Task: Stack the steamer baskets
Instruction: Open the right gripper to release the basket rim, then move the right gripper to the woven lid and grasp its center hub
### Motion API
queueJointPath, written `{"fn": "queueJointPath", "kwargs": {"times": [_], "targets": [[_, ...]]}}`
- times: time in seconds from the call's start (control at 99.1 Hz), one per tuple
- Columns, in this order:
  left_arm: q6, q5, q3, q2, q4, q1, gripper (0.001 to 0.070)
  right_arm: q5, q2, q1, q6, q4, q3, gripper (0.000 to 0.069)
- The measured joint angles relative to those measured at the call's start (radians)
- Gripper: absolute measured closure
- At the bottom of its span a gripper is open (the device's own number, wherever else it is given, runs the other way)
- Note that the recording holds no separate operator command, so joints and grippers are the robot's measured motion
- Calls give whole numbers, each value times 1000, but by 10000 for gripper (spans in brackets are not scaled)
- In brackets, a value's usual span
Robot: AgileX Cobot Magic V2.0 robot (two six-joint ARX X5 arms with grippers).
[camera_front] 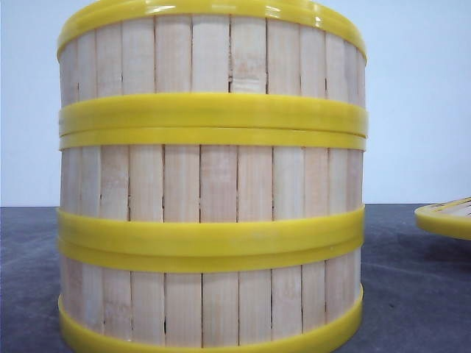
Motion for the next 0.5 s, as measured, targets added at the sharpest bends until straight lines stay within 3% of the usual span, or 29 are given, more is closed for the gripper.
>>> {"fn": "queueJointPath", "kwargs": {"times": [0.504], "targets": [[9, 0, 0, 0, 0, 0, 481, -55, 133, -178, 8, 120, -240, 279]]}}
